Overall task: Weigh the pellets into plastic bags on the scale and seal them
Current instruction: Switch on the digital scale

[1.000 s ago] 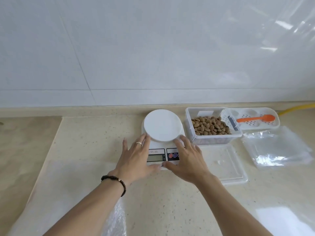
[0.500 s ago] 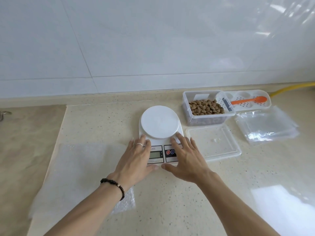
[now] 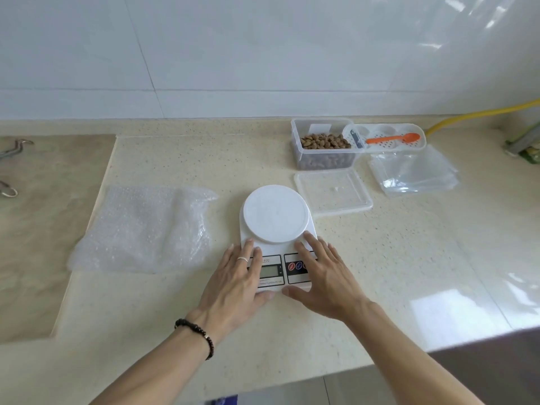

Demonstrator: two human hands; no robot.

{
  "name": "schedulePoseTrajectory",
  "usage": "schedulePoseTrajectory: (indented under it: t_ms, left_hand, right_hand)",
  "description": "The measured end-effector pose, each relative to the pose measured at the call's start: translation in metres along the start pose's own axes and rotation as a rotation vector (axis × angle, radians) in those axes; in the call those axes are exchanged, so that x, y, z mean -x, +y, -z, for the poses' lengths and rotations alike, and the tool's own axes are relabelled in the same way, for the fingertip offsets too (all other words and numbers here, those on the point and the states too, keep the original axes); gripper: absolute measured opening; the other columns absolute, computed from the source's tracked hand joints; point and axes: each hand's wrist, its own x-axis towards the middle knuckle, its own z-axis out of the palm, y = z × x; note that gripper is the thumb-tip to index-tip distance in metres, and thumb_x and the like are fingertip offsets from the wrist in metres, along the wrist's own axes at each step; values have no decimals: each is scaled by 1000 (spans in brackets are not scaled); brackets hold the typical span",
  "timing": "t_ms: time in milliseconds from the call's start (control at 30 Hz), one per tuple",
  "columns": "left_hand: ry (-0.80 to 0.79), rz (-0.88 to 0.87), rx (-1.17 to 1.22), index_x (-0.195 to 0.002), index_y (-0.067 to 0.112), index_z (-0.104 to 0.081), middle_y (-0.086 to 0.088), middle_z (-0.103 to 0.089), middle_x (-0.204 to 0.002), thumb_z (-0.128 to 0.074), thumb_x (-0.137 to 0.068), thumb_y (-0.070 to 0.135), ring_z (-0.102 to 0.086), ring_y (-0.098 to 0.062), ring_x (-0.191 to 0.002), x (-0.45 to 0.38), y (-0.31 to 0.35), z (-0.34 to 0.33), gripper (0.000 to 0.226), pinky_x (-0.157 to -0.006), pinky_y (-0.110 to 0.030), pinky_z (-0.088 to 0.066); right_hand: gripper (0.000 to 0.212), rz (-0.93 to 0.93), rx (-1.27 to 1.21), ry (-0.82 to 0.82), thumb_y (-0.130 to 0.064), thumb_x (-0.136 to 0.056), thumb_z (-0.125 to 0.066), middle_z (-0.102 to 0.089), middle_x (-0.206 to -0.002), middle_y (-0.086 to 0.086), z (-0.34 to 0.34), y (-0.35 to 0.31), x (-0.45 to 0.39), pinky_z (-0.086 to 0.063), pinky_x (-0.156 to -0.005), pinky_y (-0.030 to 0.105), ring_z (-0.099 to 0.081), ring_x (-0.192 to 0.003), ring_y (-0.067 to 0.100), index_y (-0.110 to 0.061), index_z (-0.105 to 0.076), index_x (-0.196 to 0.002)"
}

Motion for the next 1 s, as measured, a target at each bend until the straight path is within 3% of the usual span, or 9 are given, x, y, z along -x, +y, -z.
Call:
schedulePoseTrajectory:
  t_ms: [200, 367, 500, 600, 767, 900, 933, 1000]
  left_hand:
    - [65, -24, 94, -134, 3, -50, -17, -49, -139, -65, -76, 61, -54, -33, -122, 20, 10, -9, 84, -100, -41, -45]
    - [73, -40, 113, -143, 10, -36, -9, -34, -149, -32, -86, 76, -41, -28, -131, 19, -3, -23, 87, -108, -43, -38]
    - [106, -40, 93, -145, 11, -31, -10, -27, -152, -26, -87, 77, -37, -28, -134, 18, -5, -34, 87, -113, -42, -28]
    - [115, 28, 136, -147, 18, -26, -14, -18, -157, -33, -83, 77, -39, -33, -131, 18, -4, -37, 87, -111, -42, -29]
    - [114, 69, 180, -145, 20, -31, -14, -19, -156, -40, -79, 75, -38, -33, -130, 19, -2, -34, 87, -109, -40, -34]
    - [154, 79, 207, -143, 17, -34, -14, -25, -154, -47, -76, 73, -35, -30, -132, 20, -2, -32, 88, -111, -40, -30]
    - [162, 85, 207, -143, 15, -34, -13, -27, -153, -47, -75, 73, -34, -28, -133, 19, -1, -31, 90, -112, -40, -28]
    - [177, 99, 212, -144, 9, -35, -13, -30, -152, -49, -74, 73, -33, -26, -133, 18, -2, -30, 95, -113, -41, -28]
  right_hand:
    - [94, -33, -54, 50, -74, -78, -44, -9, -164, 6, -15, 5, 31, -23, -120, 47, -15, -150, 31, -21, -22, -152]
    - [68, -87, -36, 221, -50, -90, -58, -21, -160, 15, -37, 2, 59, -38, -110, 48, -34, -142, 37, -28, -27, -146]
    - [60, -9, 56, 274, -35, -91, -63, -32, -155, 20, -44, 7, 60, -50, -98, 49, -50, -129, 40, -32, -38, -145]
    - [54, 14, 35, 298, -26, -90, -63, -34, -153, 20, -45, 6, 54, -50, -97, 50, -50, -128, 41, -31, -44, -141]
    - [53, 32, 3, 307, -27, -89, -67, -33, -154, 20, -44, 7, 48, -49, -98, 50, -50, -130, 42, -31, -47, -138]
    - [58, 34, -37, 279, -33, -88, -64, -24, -157, 25, -38, 10, 46, -48, -96, 46, -57, -120, 38, -30, -38, -140]
    - [63, 8, -59, 262, -40, -89, -61, -19, -159, 23, -38, 12, 45, -44, -101, 45, -52, -126, 38, -29, -30, -143]
    - [81, -68, -99, 216, -62, -89, -45, -9, -164, 14, -40, 15, 43, -24, -116, 41, -25, -147, 32, -25, -13, -153]
